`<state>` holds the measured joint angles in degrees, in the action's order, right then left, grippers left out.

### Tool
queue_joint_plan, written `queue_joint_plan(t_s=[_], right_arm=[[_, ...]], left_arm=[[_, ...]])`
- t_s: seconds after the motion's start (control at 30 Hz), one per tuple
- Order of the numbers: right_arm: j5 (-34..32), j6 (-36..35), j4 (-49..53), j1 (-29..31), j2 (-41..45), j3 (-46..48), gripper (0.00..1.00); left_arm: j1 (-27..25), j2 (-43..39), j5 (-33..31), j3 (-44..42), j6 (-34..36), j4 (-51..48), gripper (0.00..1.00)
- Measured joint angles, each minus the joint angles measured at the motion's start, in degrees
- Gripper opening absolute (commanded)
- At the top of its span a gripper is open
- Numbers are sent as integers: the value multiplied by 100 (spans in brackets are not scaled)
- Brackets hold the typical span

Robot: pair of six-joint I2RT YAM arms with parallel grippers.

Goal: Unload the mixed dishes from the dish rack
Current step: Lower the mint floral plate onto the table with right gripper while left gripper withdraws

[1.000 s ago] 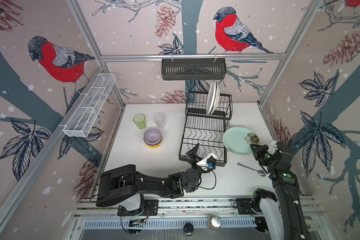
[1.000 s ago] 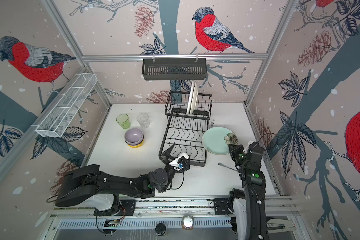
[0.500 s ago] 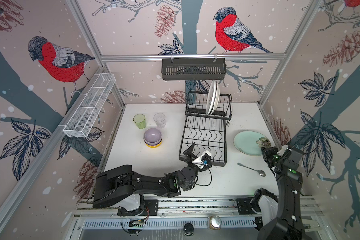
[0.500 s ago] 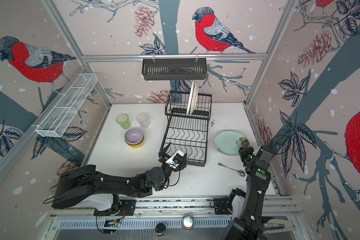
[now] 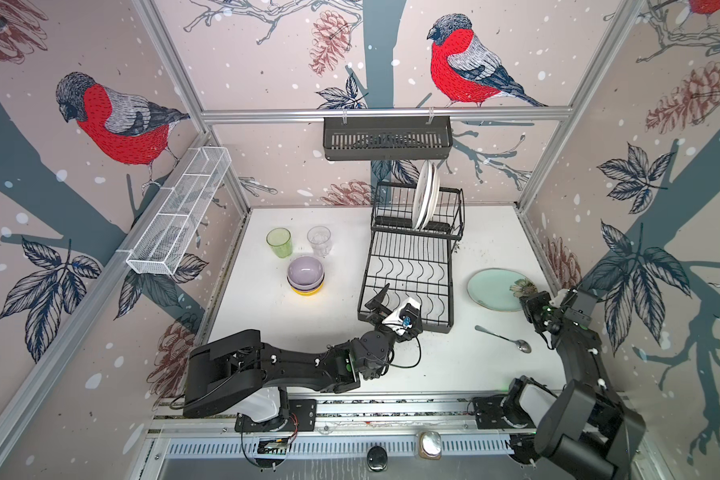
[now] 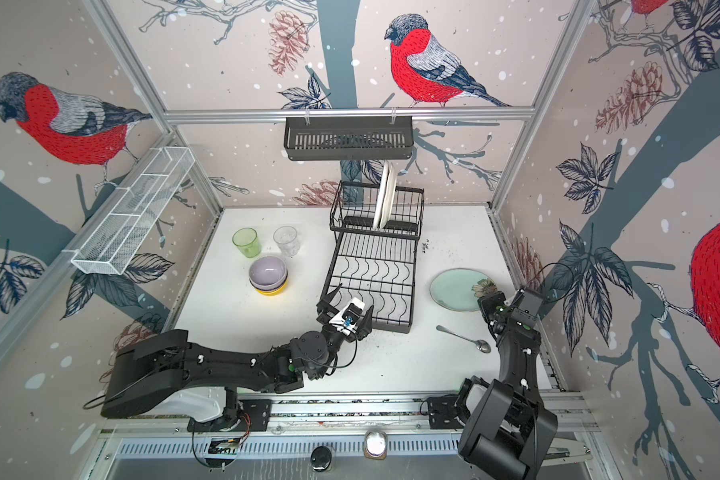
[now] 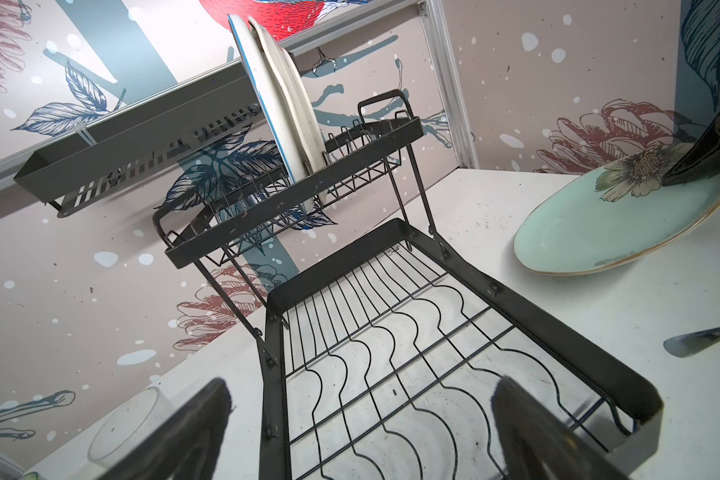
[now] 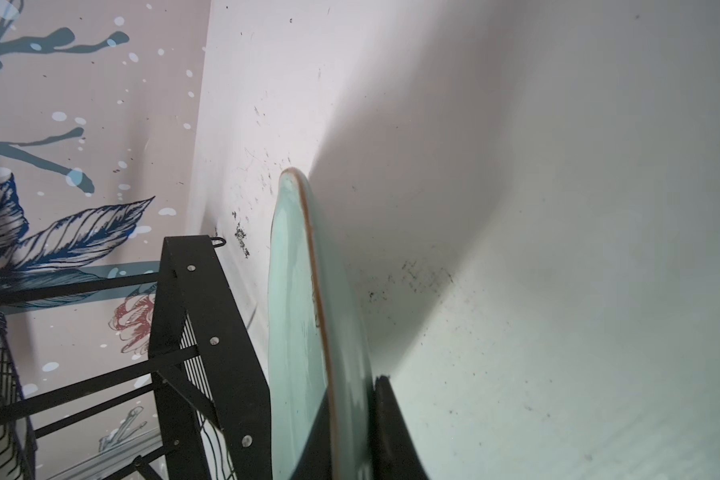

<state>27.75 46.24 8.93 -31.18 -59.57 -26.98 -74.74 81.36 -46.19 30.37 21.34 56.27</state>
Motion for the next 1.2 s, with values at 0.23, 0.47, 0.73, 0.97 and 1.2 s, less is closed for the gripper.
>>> queue_joint_plan(t_s=[0.23, 0.47, 0.73, 0.97, 1.2], right_arm=[[-55, -118, -431, 199, -599, 61, 0], [39, -120, -1049, 304, -1010, 160, 10], [-9, -275, -1150, 389, -1198, 223, 59], [26, -313, -1023, 485, -1539, 11, 76], [181, -332, -654, 568, -1775, -275, 86]], left_arm=[[37, -63, 295, -4, -369, -39, 98], [42, -22, 420, 4, -498, -155, 98], [42, 50, 420, 50, -483, -295, 98], [42, 50, 439, 52, -479, -295, 98], [42, 50, 470, 48, -433, -297, 98]])
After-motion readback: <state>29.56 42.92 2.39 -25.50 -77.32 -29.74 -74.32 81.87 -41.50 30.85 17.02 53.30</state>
